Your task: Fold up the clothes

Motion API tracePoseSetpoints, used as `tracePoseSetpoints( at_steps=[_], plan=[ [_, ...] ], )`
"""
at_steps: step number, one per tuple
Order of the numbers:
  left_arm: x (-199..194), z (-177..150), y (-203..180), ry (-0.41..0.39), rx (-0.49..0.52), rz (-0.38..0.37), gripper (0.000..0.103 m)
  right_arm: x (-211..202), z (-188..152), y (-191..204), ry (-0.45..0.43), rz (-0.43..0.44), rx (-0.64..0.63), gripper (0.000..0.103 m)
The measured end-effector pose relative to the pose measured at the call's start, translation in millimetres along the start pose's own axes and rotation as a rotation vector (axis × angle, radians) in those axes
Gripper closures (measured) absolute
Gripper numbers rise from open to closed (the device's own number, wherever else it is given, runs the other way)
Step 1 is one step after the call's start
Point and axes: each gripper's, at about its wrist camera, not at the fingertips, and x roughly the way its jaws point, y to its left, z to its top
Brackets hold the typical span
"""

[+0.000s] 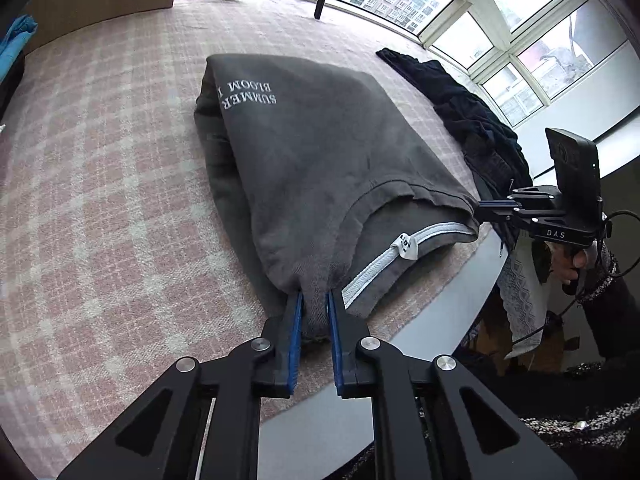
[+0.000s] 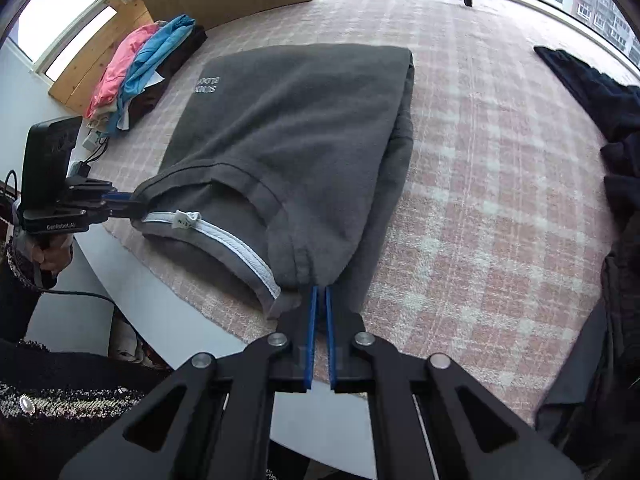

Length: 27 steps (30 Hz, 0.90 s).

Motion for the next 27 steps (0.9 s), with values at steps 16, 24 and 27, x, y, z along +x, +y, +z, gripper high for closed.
tracePoseSetpoints(
  at_steps=[16, 24, 27],
  plan=[
    [-34.3, 24.4, 47.4, -0.068, 0.169, 0.152, 0.066, -20.3, 37.0, 28.1, 0.029, -0.144, -0.134, 0.089],
    [16.6, 96.9, 73.0, -0.102, 0.339, 0.167, 0.067, 34.3, 126.3, 103.5, -0.075, 0.026, -0.178, 0.089],
    [35.0, 112.7, 73.7, -0.097, 0.405, 0.155, 0.067, 69.8, 132.8, 111.9, -0.039, 0.092, -0.144, 0.089]
  ],
)
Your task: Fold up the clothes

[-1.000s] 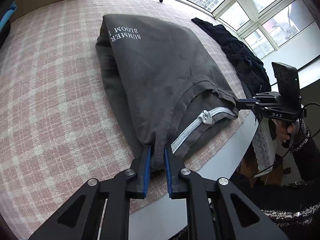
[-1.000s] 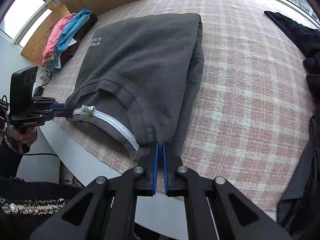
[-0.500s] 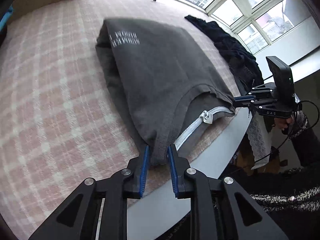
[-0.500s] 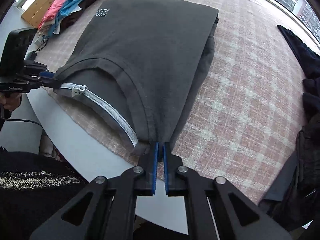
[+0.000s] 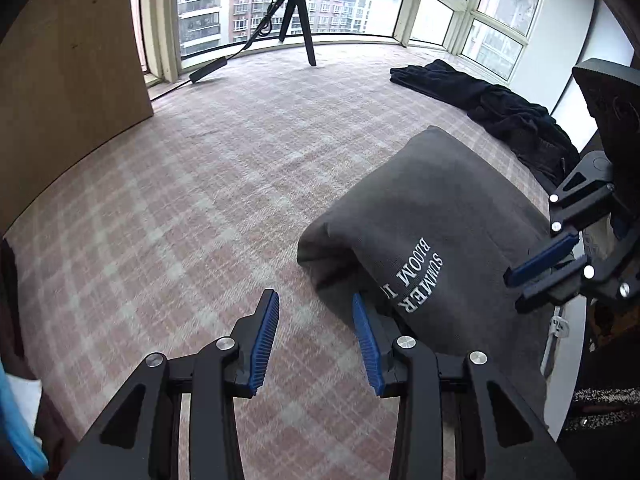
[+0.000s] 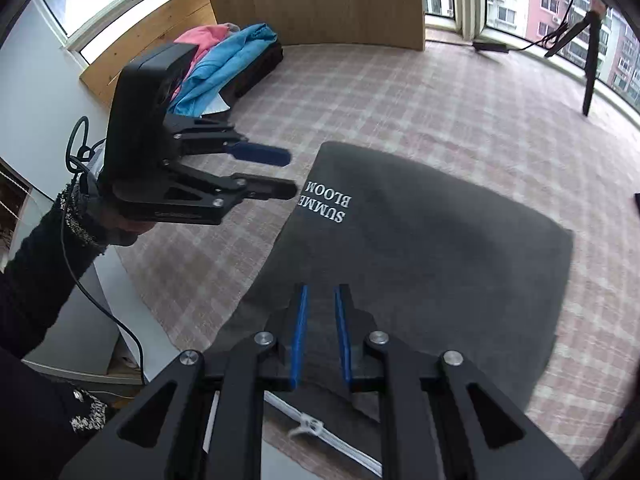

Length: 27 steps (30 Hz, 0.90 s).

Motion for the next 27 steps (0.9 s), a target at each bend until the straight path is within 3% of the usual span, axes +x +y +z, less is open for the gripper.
tracePoseSetpoints(
  at_steps=[4, 6, 11, 15, 16, 20, 22, 24, 27],
  plan=[
    [14.4, 8.4, 4.0, 0.005, 0.059, -0.022, 0.067, 16.8, -11.3, 3.0, 0.051, 0.062, -0.005, 0.089],
    [20.2, 13.7, 6.5, 0.003, 0.078, -0.031, 0.067, 25.9, -18.0, 6.9, 0.090, 0.053, -0.034, 0.089],
    [29.8, 31.5, 28.7, -0.043, 0.039, -0.052, 0.064, 42.0, -29.8, 3.8, 0.160, 0.065, -0.060, 0.089],
    [36.4, 30.4, 51.7, -0.042, -0.046, -0.111, 0.060, 41.3, -35.8, 7.5, 0.133, 0.054, -0.092, 0.089],
    [35.0, 29.3, 52.1, -0.037, -0.045, -0.106, 0.060, 40.8, -37.1, 8.5, 0.128, 0.050, -0.098, 0.088],
    [15.7, 25.1, 48.8, 0.004, 0.022, 0.066, 0.062, 31.8, -34.4, 5.5, 0.153, 0.061, -0.090, 0.089],
    [1.6, 23.9, 51.5, 0.017, 0.010, 0.124, 0.066, 9.3, -30.7, 0.1, 0.116, 0.107, -0.071, 0.089],
    [-17.7, 27.6, 54.6, -0.013, -0.063, 0.080, 0.067, -20.3, -24.1, -13.0, 0.032, 0.144, -0.031, 0.089],
    [-28.7, 41.7, 25.4, -0.064, -0.063, -0.044, 0.069, -50.1, -6.0, -50.8, -0.093, 0.020, 0.065, 0.089]
  ],
)
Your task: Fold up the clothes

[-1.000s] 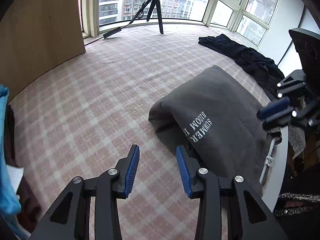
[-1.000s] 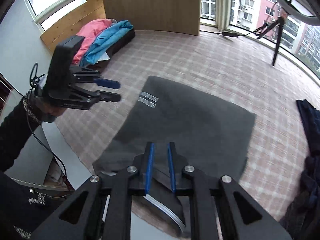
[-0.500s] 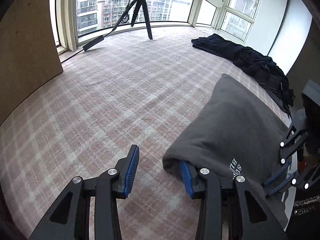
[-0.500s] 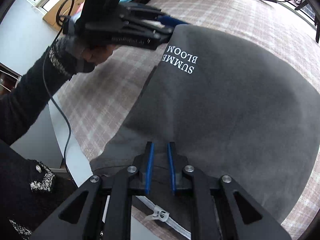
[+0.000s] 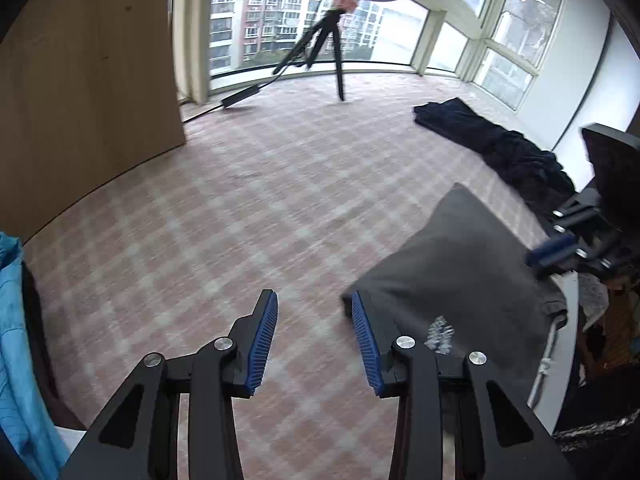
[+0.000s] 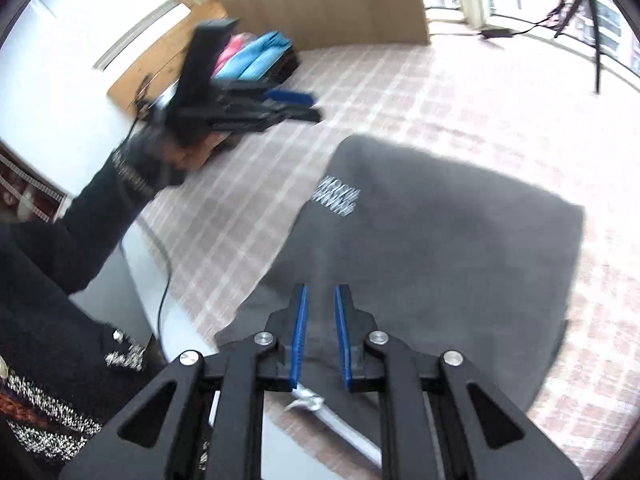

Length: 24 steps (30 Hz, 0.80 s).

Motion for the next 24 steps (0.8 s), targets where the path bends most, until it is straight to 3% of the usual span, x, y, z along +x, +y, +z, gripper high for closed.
tracePoseSetpoints(
  at_steps=[2, 4, 6, 8, 10, 12, 15, 19, 22, 24],
  plan=[
    [5.9, 3.6, -25.5, -0.013, 0.025, -0.081, 0.070, -6.7, 16.7, -29.4, -0.060, -0.092, 0.073, 0.089],
    [25.7, 2.0, -37.8, 0.012, 0.027, -0.122, 0.069, 0.4, 28.3, -52.1, -0.090, -0.105, 0.122, 0.089],
    [51.7, -5.6, -36.7, 0.074, 0.020, -0.063, 0.075, 22.8, 33.8, -64.6, -0.066, -0.134, 0.107, 0.089],
    [59.5, -15.0, -25.5, 0.093, -0.007, -0.028, 0.092, 36.2, 31.4, -80.0, -0.035, -0.171, 0.113, 0.094],
    [49.6, -16.7, -15.1, 0.112, -0.057, -0.002, 0.091, 38.3, 29.3, -94.1, -0.004, -0.190, 0.148, 0.097],
    [35.0, -16.7, -9.5, 0.090, -0.077, 0.041, 0.091, 16.1, 28.9, -97.4, -0.041, -0.203, 0.168, 0.096],
    [28.7, -10.8, -17.8, 0.056, -0.071, 0.016, 0.091, -7.4, 34.3, -97.5, -0.120, -0.202, 0.165, 0.093],
    [41.7, -7.0, -30.7, 0.063, -0.068, -0.047, 0.084, 7.0, 50.4, -117.5, -0.115, -0.185, 0.190, 0.093],
    [62.5, -18.7, -29.3, 0.136, -0.050, 0.028, 0.090, 30.2, 46.3, -136.7, -0.059, -0.193, 0.222, 0.097],
    [46.5, -22.6, -24.5, 0.125, -0.099, 0.055, 0.092, 19.7, 46.6, -144.9, -0.065, -0.187, 0.263, 0.097]
  ],
)
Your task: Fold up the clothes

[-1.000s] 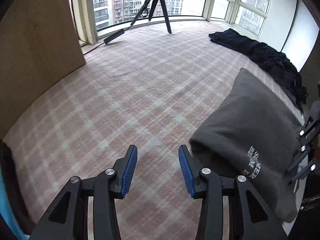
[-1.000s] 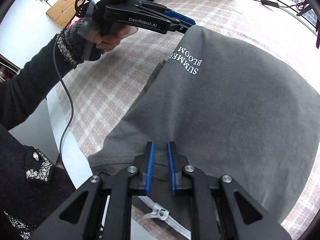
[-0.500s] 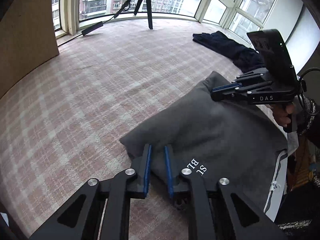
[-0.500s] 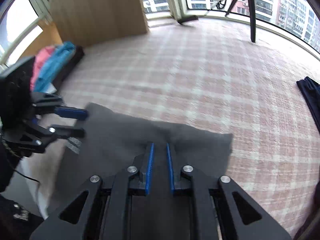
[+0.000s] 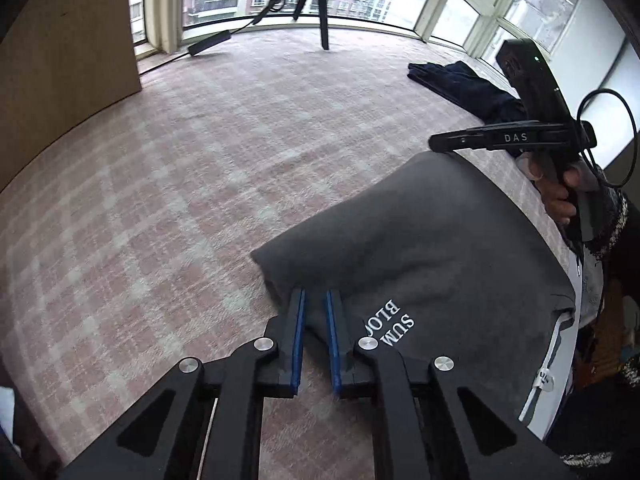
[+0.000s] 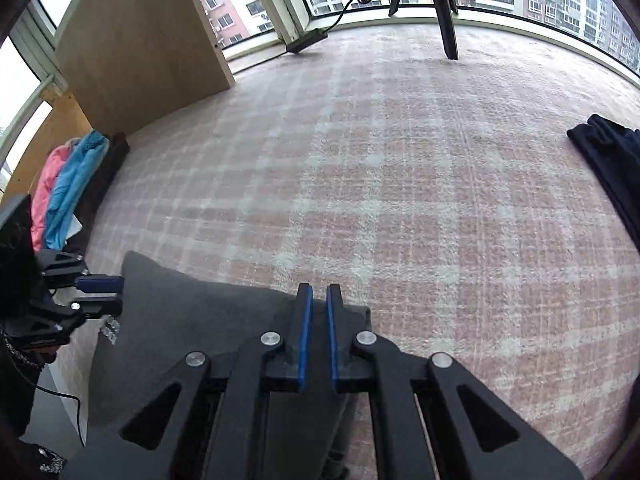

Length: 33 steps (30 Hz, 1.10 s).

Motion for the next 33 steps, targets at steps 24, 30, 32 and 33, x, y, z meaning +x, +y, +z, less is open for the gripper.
tracePoseSetpoints(
  at_steps=[24, 30, 32, 33],
  plan=[
    [-68.4, -97.0, -52.3, -0.150, -0.423, 0.012, 0.046, -107.4, -127.7, 13.4, -0.113, -0.042, -0.012, 0.028],
    [-38.4, -91.9, -59.9, -0.111, -0.430, 0.141, 0.046, -90.2, -129.0, 4.9, -0.064, -0.020, 0.025, 0.028],
    [-29.3, -93.5, -62.2, -0.094, -0.422, 0.182, 0.046, -85.8, -131.7, 2.8, -0.064, -0.017, 0.033, 0.028],
    [-24.9, -94.4, -63.6, -0.084, -0.424, 0.188, 0.047, -83.8, -133.1, 1.7, -0.064, -0.015, 0.036, 0.028]
  ],
)
